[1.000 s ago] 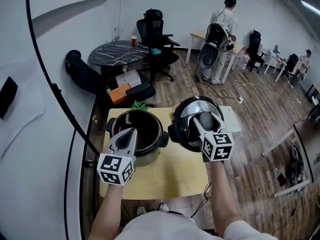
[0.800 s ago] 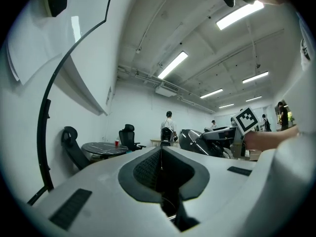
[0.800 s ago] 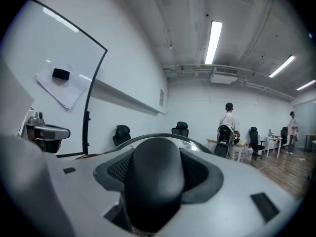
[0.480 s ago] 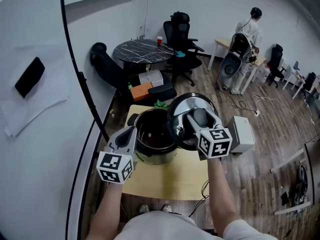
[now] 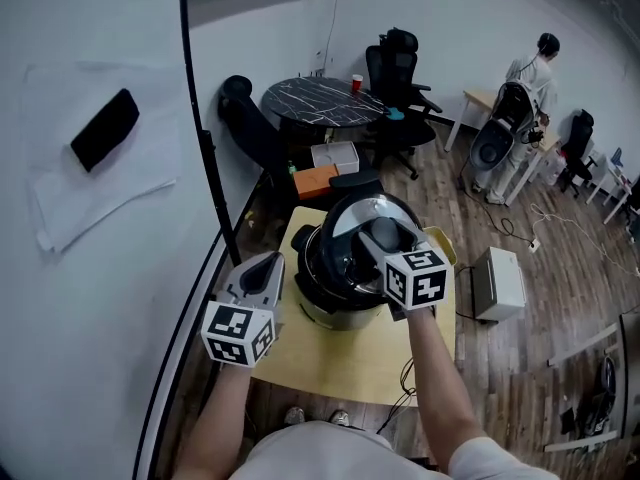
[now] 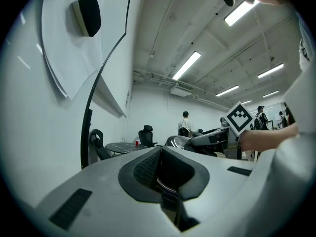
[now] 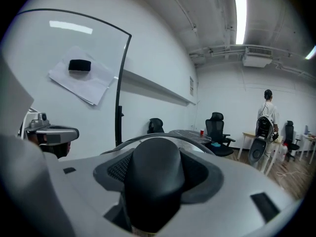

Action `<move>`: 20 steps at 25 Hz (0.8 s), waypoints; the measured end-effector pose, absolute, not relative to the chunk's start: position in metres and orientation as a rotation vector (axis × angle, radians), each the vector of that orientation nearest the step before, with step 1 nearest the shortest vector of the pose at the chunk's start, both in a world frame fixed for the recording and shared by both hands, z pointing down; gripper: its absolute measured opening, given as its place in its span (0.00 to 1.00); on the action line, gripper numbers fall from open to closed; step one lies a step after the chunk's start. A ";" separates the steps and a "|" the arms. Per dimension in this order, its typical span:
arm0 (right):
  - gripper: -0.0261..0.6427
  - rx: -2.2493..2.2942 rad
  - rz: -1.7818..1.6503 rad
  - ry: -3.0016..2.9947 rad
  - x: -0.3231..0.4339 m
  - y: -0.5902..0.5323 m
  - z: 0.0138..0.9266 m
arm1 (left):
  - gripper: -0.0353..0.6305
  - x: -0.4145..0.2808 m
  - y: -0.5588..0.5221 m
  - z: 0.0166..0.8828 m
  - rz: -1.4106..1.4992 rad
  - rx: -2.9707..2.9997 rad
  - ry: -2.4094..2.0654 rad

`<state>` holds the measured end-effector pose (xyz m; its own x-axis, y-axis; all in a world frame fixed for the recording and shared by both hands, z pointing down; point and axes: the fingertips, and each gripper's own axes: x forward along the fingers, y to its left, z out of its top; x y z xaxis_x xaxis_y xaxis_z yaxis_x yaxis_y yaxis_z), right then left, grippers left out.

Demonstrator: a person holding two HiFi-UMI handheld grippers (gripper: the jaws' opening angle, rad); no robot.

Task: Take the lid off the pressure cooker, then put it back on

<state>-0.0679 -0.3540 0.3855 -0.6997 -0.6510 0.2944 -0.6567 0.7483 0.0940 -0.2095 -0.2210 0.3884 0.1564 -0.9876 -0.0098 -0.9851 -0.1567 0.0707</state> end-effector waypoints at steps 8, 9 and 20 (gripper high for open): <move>0.45 0.890 0.101 -2.524 -0.108 -0.355 0.414 | 0.07 -0.215 -0.217 0.397 -0.100 2.355 -1.983; 0.45 0.881 0.117 -2.507 -0.111 -0.356 0.419 | 0.07 -0.215 -0.216 0.399 -0.101 2.355 -1.980; 0.45 0.835 0.174 -2.356 -0.121 -0.366 0.454 | 0.07 -0.216 -0.211 0.408 -0.101 2.350 -1.962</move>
